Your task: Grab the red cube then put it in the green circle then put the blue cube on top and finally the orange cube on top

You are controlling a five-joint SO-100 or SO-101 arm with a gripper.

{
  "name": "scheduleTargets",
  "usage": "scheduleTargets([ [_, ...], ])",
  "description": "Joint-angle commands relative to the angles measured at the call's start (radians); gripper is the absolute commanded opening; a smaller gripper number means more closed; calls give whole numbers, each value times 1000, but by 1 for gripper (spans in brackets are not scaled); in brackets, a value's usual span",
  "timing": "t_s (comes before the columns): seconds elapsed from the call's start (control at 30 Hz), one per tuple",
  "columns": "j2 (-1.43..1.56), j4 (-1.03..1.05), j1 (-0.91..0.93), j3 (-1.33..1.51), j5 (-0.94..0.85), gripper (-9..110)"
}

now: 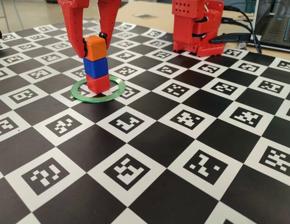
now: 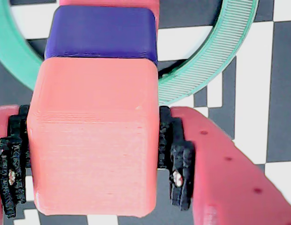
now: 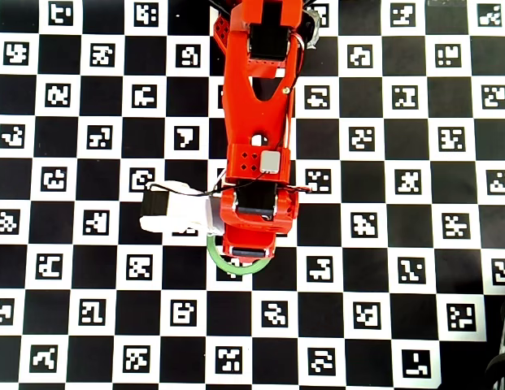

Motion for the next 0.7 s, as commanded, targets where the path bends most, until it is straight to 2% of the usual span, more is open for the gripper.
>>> scheduleTargets([
  [0.0,57,-15,0,-14,3,2],
  [0.67,49,-9,0,-3,11,5],
])
